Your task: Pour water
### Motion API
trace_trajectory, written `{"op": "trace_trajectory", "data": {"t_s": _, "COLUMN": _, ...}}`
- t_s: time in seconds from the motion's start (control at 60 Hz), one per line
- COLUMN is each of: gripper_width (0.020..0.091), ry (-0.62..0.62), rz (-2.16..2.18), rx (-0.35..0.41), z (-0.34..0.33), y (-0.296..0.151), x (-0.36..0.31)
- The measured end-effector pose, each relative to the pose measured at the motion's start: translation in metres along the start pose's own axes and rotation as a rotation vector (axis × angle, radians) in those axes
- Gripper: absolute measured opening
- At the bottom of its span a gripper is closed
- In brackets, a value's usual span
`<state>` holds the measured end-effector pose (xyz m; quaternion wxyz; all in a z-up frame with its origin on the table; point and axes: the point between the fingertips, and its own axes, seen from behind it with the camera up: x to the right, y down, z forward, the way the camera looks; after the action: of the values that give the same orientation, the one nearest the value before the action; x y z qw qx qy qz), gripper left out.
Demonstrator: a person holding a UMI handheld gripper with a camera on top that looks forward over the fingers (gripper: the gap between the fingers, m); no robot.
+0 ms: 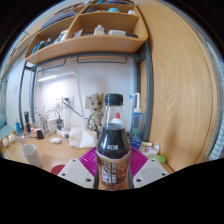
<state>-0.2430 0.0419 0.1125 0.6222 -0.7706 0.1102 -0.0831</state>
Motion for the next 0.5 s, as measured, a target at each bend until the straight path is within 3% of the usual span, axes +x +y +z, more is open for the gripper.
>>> {"op": "trace_trajectory", "data": {"t_s": 0.217, "gripper_width": 0.0392, "ry": -0.029, "rz": -0.15, "rx": -0.046, "z": 0.0, "y": -0.004, "x": -0.008}}
{"op": "trace_trajectory", "data": {"t_s": 0.5, "gripper_width": 0.0394, "ry": 0.002, "rz": -0.966, "rx": 0.062, "z": 0.0, "y": -0.033, "x": -0.09}}
